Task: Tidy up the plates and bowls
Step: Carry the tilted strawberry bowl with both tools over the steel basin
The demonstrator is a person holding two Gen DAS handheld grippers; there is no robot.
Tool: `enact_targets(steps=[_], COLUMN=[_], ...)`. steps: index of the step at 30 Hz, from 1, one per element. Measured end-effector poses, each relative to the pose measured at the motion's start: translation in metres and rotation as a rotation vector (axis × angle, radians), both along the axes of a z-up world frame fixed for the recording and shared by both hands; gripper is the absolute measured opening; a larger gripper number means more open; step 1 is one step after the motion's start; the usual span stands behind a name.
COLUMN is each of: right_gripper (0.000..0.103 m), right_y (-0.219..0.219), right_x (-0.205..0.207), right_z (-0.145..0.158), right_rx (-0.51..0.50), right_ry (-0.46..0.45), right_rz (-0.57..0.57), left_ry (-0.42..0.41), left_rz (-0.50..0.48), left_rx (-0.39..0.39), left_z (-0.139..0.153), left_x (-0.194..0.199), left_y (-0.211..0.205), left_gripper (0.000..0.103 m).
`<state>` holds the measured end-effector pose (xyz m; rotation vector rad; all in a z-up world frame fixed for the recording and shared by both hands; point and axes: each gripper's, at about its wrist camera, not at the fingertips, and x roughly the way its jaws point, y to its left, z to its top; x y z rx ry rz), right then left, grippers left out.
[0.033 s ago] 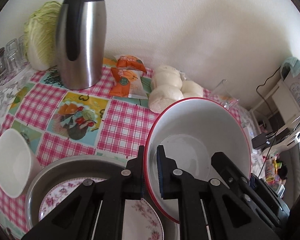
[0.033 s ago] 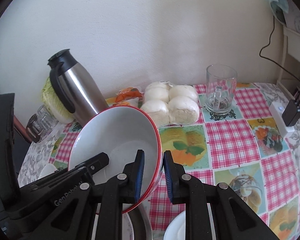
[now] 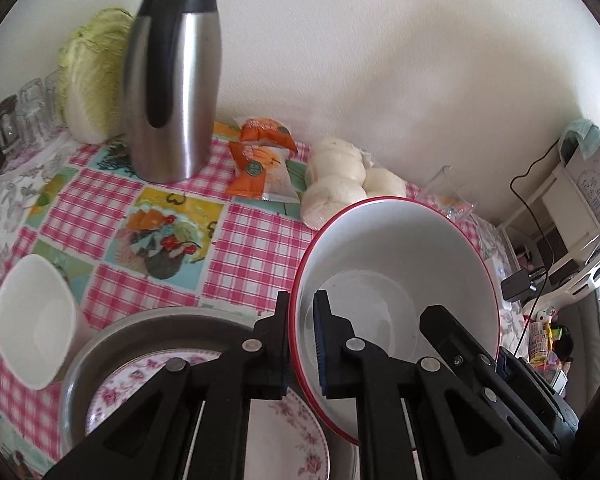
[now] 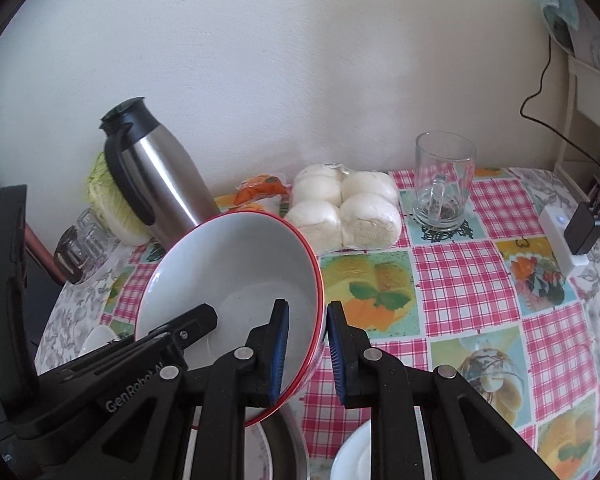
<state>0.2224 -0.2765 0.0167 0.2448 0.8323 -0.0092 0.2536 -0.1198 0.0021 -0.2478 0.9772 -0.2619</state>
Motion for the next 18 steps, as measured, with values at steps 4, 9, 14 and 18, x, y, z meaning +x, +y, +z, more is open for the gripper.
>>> enact_targets(steps=[4, 9, 14, 18], right_gripper=[0.021, 0.021, 0.021, 0.021], right_y=[0.016, 0.039, 0.061, 0.075], right_x=[-0.014, -0.036, -0.056, -0.069], right_z=[0.019, 0.044, 0.060, 0.065], right_rx=[-0.021, -0.072, -0.115, -0.116], right_ry=[-0.015, -0.039, -0.046, -0.032], right_rz=[0.021, 0.045, 0.069, 0.088], left_ry=[-0.007, -0.021, -0.009, 0.007], left_rz=[0.037, 0.064, 0.094, 0.115], left_rx=[-0.057, -0.109, -0.150, -0.179], left_z=[0.009, 0.019, 0.024, 0.024], left_x=[-0.015, -0.037, -0.060, -0.074], left_y=[0.017, 0.036, 0.058, 0.072], left_gripper=[0.011, 0.011, 0.011, 0.011])
